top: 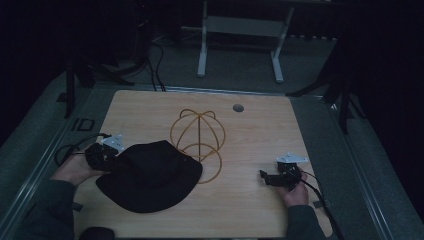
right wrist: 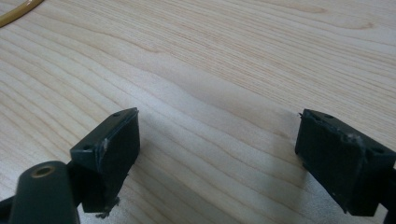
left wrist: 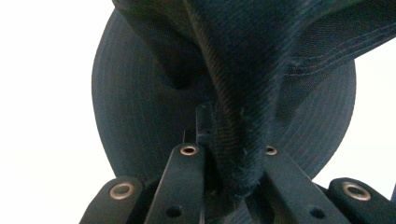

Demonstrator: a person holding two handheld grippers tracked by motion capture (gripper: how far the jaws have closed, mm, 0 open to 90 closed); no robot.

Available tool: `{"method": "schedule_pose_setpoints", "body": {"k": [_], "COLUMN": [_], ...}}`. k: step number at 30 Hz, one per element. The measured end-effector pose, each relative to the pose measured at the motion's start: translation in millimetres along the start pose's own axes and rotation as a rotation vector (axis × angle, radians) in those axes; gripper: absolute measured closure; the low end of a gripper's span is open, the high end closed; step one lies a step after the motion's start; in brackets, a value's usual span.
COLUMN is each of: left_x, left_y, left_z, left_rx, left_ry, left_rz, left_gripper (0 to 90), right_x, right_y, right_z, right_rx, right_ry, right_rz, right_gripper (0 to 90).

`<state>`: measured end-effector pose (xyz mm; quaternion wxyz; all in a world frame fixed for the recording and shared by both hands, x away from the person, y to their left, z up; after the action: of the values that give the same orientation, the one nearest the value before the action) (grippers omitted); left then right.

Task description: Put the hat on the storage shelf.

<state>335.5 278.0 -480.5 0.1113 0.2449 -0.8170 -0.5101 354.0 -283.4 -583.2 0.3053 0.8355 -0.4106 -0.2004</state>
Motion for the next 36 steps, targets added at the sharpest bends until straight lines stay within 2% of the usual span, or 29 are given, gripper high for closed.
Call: {"method": "schedule_pose_setpoints", "body": {"k": [7, 8, 15, 17, 18, 22, 30, 36], "left_x": [-3.0, -7.8, -14.2, -15.4, -18.0, -19.0, -23.4, -28.0], "left_y": [5.6, 8.6, 19.7, 20.5, 21.9, 23.9, 24.6, 26.2], "left_z": [4.1, 7.7, 11.0, 11.2, 11.7, 11.0, 4.2, 0.4], "left_rx": [0.017, 0.039, 0.073, 0.074, 0.074, 0.081, 0.07, 0.06], "left_ry": [0.018, 0.041, 0.08, 0.088, 0.106, 0.136, 0.182, 0.235], "left_rz": [-0.004, -0.006, -0.056, -0.06, -0.085, -0.128, -0.174, -0.183], "left_gripper": [88.2, 88.2, 88.2, 88.2, 88.2, 88.2, 88.2, 88.2], "right_x": [0.0, -0.1, 0.0, 0.0, 0.0, 0.0, 0.0, 0.0], "right_y": [-0.1, 0.0, -0.1, -0.1, 0.0, -0.1, 0.0, 0.0], "right_z": [0.0, 0.0, 0.0, 0.0, 0.0, 0.0, 0.0, 0.0], "right_rx": [0.001, 0.0, 0.001, 0.001, 0.0, 0.001, 0.001, 0.001], "right_ry": [0.0, -0.001, 0.0, 0.0, 0.0, 0.0, 0.0, 0.0], "right_rz": [0.0, 0.0, 0.0, 0.0, 0.0, 0.0, 0.0, 0.0], "right_gripper": [13.8, 13.8, 13.8, 13.7, 13.8, 13.8, 13.8, 13.8]}}
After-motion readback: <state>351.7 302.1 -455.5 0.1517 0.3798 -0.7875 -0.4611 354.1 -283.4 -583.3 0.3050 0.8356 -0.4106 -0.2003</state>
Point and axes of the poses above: each handheld gripper's, and its own axes: y roughly backward along the jaws, z roughly out of its underside, x roughly to its right, the point moved 2 cm from there along -y, roughly forward along the jaws, and after that the axes turned 7 degrees about -z, right-handed, at the moved point
